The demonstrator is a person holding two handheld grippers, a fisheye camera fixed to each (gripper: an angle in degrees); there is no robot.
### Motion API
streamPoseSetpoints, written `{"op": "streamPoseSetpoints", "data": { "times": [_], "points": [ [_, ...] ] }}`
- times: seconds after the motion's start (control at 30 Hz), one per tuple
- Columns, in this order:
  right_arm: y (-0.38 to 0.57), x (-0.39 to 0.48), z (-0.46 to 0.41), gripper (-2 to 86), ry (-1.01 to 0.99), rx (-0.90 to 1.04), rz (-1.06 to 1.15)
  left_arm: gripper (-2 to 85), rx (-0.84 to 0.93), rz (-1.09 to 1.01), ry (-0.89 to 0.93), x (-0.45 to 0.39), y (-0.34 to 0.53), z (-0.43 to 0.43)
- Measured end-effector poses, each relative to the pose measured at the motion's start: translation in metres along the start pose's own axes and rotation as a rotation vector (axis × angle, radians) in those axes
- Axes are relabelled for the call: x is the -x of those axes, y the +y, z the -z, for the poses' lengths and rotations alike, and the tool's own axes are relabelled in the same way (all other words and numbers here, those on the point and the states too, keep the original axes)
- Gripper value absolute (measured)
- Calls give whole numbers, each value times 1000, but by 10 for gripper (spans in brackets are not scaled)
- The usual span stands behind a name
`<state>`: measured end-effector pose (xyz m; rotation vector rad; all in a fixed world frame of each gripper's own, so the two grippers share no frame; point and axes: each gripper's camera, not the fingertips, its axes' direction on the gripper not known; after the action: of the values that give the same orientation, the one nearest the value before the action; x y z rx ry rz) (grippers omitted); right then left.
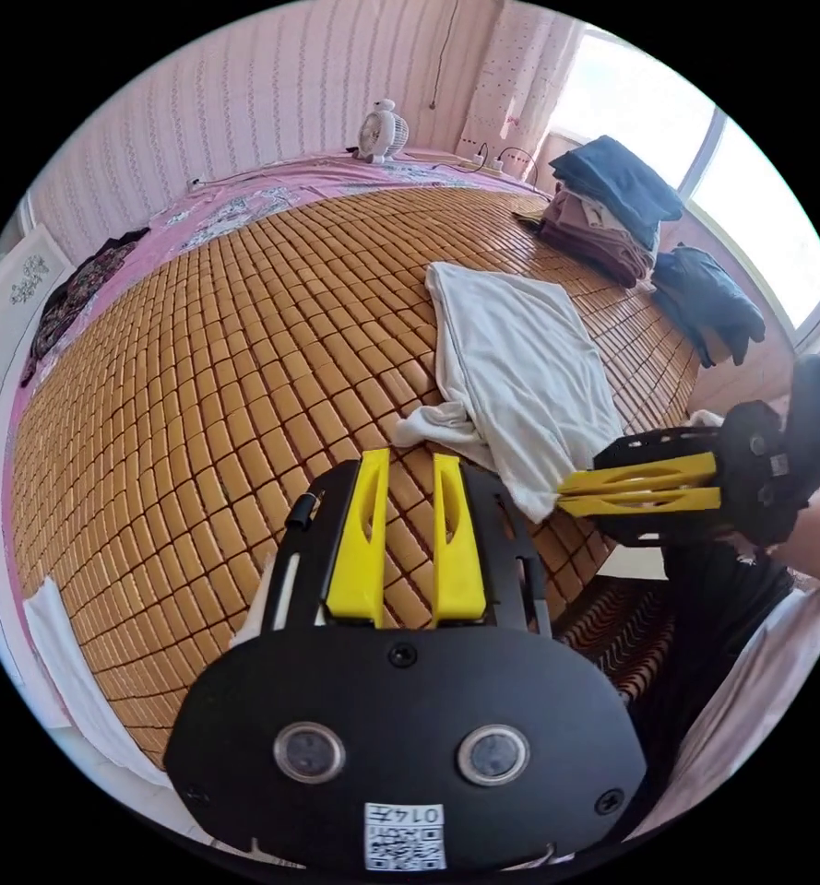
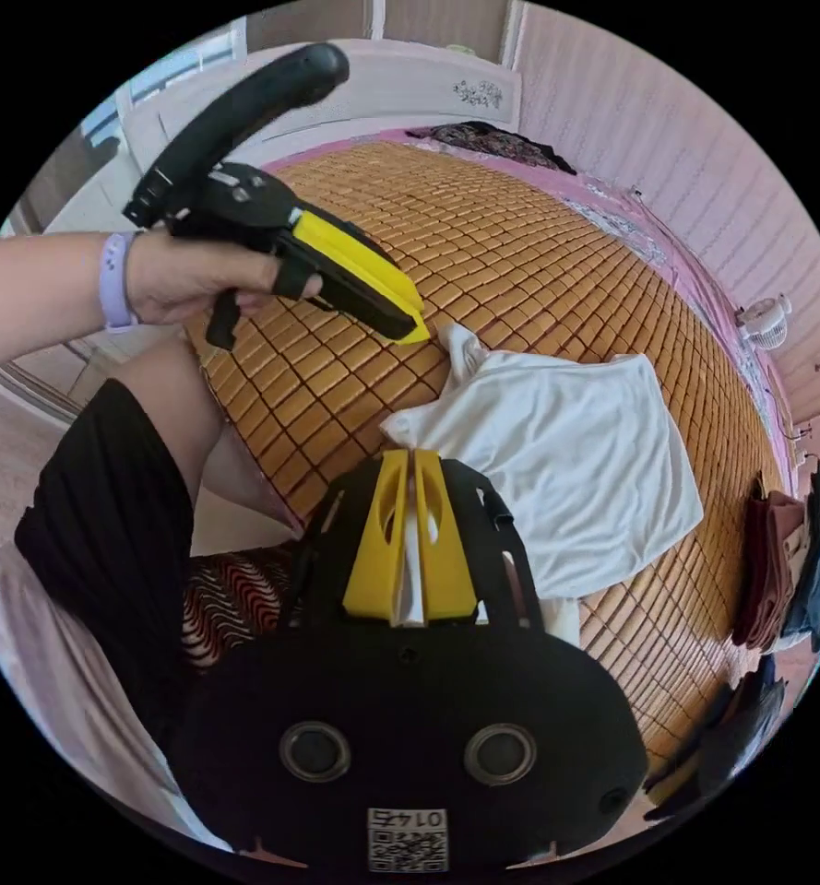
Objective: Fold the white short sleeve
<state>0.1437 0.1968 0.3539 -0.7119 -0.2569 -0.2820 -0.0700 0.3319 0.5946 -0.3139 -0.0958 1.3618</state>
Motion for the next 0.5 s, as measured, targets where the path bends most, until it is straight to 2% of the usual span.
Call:
{"op": "streamPoseSetpoints", "data": {
  "times": [0.13, 0.2, 0.27, 0.43, 0.5],
  "points": [
    [56, -63, 74, 2, -134, -225, -305, 44, 76, -6, -2, -1, -20, -23],
    [94, -95, 105, 4, -132, -316, -480, 13, 111, -32, -64, -6, -24, -25],
    [152, -134, 137, 6, -86, -393, -759, 3, 138, -20, -60, -7, -20, -19],
    [228, -173, 156, 21, 17, -422, -1029, -4, -7, 36, 114, -4, 25, 25],
    [236, -182, 148, 42, 17, -379, -1082, -4, -24, 85, 262, 1, 47, 33]
  ]
}}
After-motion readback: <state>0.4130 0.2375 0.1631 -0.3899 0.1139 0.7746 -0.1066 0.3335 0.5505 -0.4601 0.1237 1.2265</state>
